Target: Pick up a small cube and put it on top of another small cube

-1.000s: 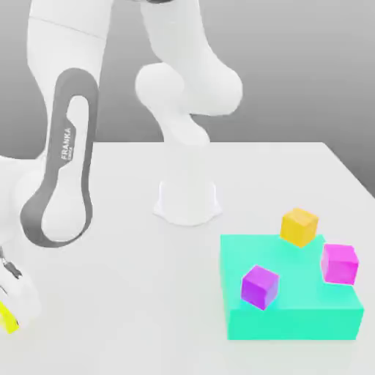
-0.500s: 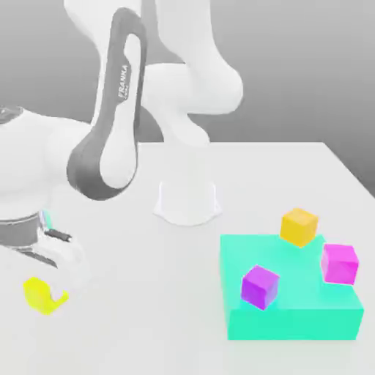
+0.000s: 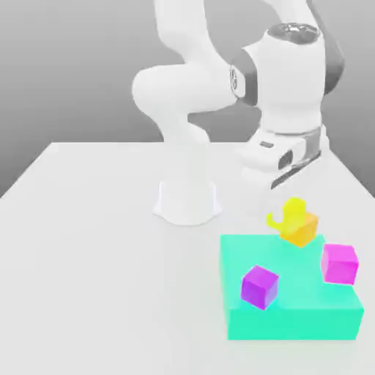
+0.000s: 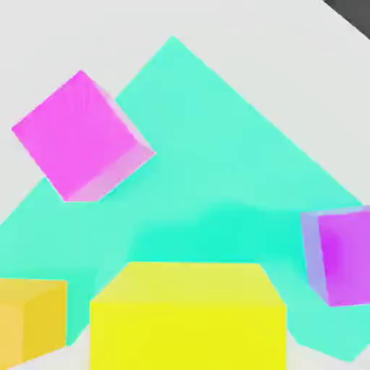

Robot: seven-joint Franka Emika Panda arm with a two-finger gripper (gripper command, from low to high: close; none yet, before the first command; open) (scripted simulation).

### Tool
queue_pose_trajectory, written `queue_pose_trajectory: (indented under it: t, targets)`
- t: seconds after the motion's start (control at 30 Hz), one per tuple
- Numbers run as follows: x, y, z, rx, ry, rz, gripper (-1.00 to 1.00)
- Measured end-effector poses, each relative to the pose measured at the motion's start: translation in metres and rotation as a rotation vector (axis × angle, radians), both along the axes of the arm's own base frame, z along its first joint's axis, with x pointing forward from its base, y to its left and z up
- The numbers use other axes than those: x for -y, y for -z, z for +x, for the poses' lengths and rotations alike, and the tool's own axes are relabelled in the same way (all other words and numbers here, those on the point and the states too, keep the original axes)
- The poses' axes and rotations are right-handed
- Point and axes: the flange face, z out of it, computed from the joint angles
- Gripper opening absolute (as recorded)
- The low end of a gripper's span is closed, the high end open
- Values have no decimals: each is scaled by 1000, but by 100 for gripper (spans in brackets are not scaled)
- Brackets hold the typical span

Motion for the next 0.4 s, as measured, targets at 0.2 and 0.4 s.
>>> queue_pose_trajectory:
  t: [0.2, 0.4]
  targets:
    - [-31, 25, -56, 43, -251, -50, -100]
    - [-31, 55, -58, 45, -257, -51, 100]
